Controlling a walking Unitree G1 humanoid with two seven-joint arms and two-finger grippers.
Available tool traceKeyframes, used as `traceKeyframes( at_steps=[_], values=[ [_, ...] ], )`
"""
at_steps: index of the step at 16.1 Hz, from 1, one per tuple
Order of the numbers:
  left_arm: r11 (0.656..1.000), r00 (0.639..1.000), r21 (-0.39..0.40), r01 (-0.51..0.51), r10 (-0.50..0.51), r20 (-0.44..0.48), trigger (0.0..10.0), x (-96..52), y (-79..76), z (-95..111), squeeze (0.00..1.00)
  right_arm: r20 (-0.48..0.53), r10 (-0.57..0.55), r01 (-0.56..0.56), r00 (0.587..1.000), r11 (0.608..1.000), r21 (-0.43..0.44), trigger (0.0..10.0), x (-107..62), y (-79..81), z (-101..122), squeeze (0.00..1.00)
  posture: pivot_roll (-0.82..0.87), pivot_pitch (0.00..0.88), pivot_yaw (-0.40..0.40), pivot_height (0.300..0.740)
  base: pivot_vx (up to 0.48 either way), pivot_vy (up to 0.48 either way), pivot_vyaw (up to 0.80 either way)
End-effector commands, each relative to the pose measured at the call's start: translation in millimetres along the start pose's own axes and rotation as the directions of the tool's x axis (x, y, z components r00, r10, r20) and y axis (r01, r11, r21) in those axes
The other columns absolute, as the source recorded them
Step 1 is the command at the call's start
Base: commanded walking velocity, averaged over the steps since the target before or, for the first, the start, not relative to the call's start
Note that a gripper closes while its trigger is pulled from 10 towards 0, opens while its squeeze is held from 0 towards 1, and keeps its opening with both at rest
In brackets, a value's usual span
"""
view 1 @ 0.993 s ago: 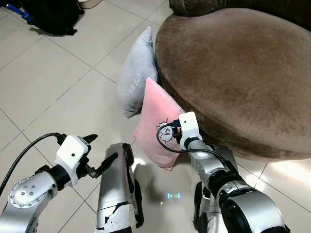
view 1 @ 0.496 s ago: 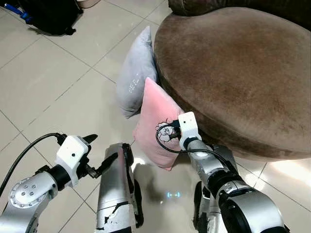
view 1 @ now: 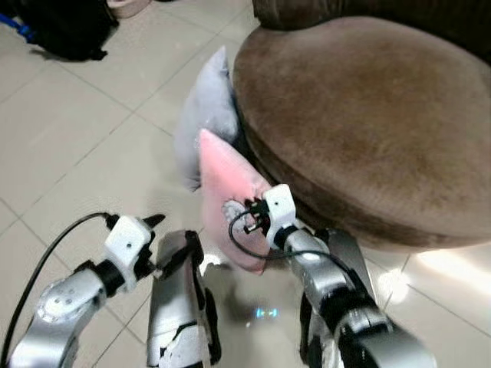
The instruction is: Move the pillow to the sofa from floor
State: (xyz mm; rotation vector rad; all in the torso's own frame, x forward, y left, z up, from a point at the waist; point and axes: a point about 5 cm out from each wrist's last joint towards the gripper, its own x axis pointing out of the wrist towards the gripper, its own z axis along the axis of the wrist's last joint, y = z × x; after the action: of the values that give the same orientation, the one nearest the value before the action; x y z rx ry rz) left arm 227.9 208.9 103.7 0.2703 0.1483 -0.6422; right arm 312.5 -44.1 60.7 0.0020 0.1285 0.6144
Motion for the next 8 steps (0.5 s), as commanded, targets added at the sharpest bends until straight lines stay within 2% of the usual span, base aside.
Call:
traceKeyframes(
  at_steps=[1,3,5,6,7,8],
  values=[
    [1.0,1.0,-0.008,-0.002,0.002,-0.003,10.0,1.9,-1.4,-5.4,0.0,0.107,0.053,-0.053,0.993,0.999,-0.005,0.0,2.1,7.3,24.2,0.0,0.06,0.121,0.065,0.478,0.0,0.0,0.0],
    [1.0,0.999,-0.022,-0.021,0.022,0.041,10.0,-7.0,-5.0,-7.3,0.0,0.249,0.045,-0.047,0.967,0.999,0.005,0.0,-8.4,8.6,63.4,0.0,0.03,0.099,0.064,0.478,0.0,0.0,0.0],
    [0.999,0.997,-0.04,-0.035,0.038,0.071,10.0,2.6,-4.7,-6.7,0.0,0.347,0.013,-0.018,0.938,1.0,0.009,0.0,-11.2,2.4,100.7,0.0,-0.01,0.066,0.068,0.478,0.0,0.0,0.0],
    [0.998,0.993,-0.051,-0.045,0.05,0.104,10.0,12.2,-6.6,-3.1,0.0,0.433,-0.02,0.032,0.901,0.999,-0.019,0.0,-15.5,-2.9,138.7,0.0,-0.02,0.035,0.065,0.478,0.0,0.0,0.0],
    [0.998,0.99,-0.048,-0.046,0.052,0.129,10.0,17.4,-8.1,2.6,0.0,0.48,-0.044,0.067,0.876,0.997,-0.031,0.0,-19.6,-6.3,160.2,0.0,-0.03,0.019,0.06,0.478,0.0,0.0,0.0],
    [0.997,0.977,-0.045,-0.062,0.07,0.2,10.0,27.8,-7.3,20.3,0.0,0.573,-0.157,0.164,0.804,0.986,0.041,0.0,-34.9,-21.0,202.6,0.0,-0.05,0.0,0.057,0.478,0.0,0.0,0.0]
  ],
)
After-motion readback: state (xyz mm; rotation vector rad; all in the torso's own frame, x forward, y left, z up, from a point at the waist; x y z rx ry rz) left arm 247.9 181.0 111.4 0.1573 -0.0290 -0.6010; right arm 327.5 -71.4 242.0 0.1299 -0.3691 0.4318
